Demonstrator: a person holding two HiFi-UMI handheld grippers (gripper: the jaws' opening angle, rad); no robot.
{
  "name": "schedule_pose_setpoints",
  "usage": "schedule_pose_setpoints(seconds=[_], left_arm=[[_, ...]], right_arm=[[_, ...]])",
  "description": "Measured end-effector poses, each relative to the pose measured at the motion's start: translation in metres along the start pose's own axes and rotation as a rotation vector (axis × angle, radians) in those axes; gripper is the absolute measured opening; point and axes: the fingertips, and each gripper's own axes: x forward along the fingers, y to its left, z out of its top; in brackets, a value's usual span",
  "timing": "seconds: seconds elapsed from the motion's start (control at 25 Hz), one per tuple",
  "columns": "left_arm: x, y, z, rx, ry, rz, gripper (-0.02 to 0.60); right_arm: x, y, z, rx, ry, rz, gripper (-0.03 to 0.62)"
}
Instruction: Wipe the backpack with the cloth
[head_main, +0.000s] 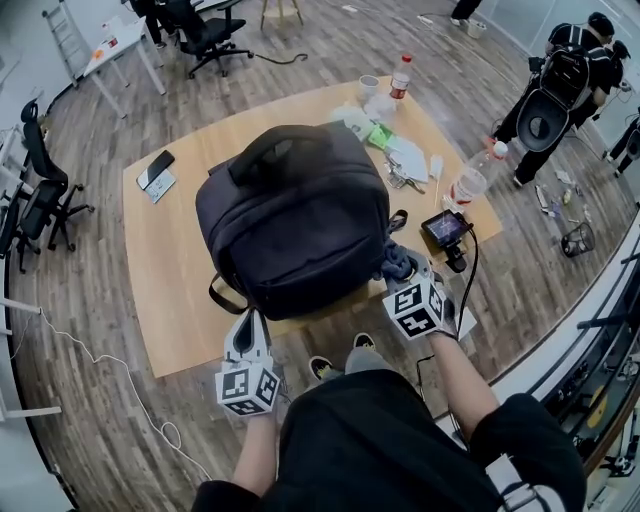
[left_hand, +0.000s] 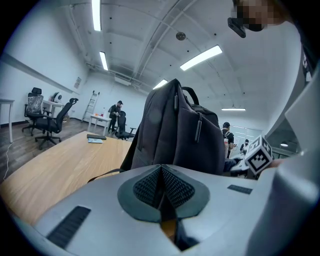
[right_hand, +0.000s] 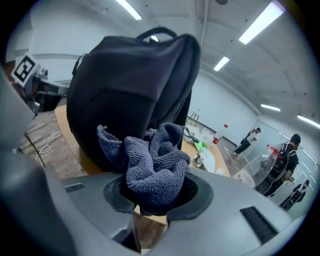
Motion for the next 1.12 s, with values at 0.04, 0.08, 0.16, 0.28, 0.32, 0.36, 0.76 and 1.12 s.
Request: schedule_pose_setpoints(seconds=[0.04, 0.08, 0.16, 0.28, 0.32, 0.36, 0.76, 1.12], left_arm=[[0.000, 0.000, 0.000, 0.000, 0.000, 0.001, 0.017], [0.000, 0.000, 0.000, -0.001, -0.001, 0.001, 0.017], [0.000, -0.001, 0.000, -0.002, -0.001, 0.001, 0.017], [0.000, 0.000, 0.000, -0.005, -0.003, 0.003, 0.017], [0.001, 0.001, 0.000, -0.008, -0.005, 0.004, 0.017], [0.001, 0.001, 0.000, -0.011, -0.008, 0.007, 0.017], [0.002, 0.004, -0.002, -0.013, -0.014, 0.010, 0.017], [-0.001, 0.001, -0.004, -0.024, -0.015, -0.001, 0.017]], right_arm=[[0.010, 0.009, -0.014, -0.007, 0.037, 0.019, 0.127], [0.018, 0.017, -0.027, -0.006, 0.067, 0.035, 0.127], [0.032, 0.031, -0.047, 0.032, 0.104, 0.065, 0.127], [0.051, 0.044, -0.069, 0.127, 0.138, 0.108, 0.127], [0.058, 0.048, -0.076, 0.166, 0.149, 0.123, 0.127], [0.065, 0.052, -0.083, 0.209, 0.158, 0.138, 0.127], [0.086, 0.061, -0.102, 0.482, 0.120, 0.134, 0.127], [0.066, 0.086, -0.097, 0.519, 0.115, 0.171, 0.127]])
